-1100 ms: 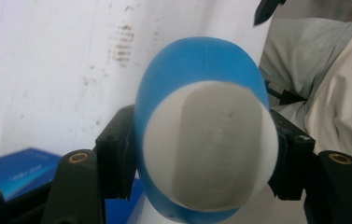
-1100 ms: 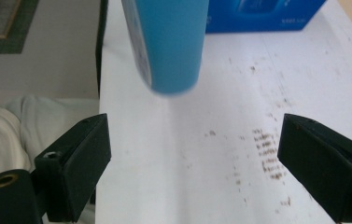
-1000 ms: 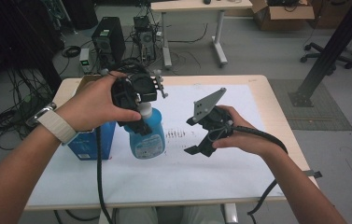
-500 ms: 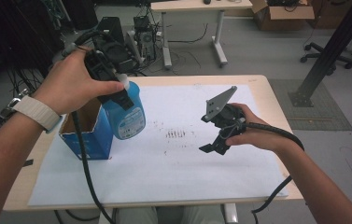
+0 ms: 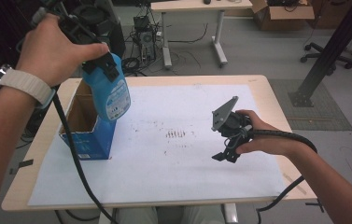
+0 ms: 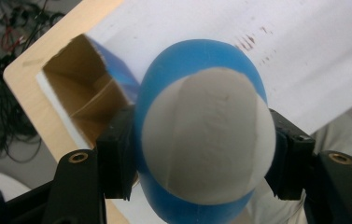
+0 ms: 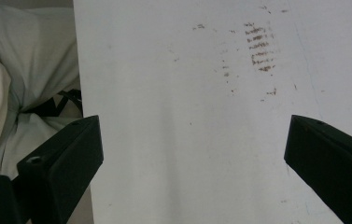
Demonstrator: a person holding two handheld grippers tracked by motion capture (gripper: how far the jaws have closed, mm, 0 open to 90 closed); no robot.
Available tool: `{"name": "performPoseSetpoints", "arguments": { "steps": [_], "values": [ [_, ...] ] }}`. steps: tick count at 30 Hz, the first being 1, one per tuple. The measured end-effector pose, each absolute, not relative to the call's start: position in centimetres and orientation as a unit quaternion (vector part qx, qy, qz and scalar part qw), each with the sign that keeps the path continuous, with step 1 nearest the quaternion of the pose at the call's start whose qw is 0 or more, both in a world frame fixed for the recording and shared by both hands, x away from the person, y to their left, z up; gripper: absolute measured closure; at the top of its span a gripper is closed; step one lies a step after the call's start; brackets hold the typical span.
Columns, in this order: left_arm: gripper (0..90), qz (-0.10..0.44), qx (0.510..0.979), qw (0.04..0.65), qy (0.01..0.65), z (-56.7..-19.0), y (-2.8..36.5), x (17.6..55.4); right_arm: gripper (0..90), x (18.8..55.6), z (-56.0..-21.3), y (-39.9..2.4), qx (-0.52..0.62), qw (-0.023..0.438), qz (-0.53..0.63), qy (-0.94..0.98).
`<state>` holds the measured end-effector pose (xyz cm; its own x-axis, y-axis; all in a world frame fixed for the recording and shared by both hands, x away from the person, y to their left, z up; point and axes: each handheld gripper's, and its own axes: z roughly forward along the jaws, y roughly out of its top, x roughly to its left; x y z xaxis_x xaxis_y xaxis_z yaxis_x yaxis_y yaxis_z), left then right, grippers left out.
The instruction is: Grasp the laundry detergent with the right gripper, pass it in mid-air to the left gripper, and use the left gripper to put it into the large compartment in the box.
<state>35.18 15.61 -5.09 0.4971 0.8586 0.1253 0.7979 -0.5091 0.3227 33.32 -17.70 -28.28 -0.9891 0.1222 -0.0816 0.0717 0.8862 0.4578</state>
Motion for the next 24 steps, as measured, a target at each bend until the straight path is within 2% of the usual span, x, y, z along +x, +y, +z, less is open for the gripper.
{"name": "performPoseSetpoints", "arguments": {
  "steps": [10, 24],
  "values": [
    [38.0, 0.161, 0.788, 0.091, 0.587, -5.3, 18.7, 37.2, 4.6, 33.5, -28.0, -18.5, 0.046, 0.045, 0.219, 0.974],
    [37.9, 0.163, 0.746, 0.093, 0.639, -7.2, 22.0, 38.5, 5.2, 33.5, -27.6, -18.8, 0.047, 0.047, 0.205, 0.976]
  ]
}}
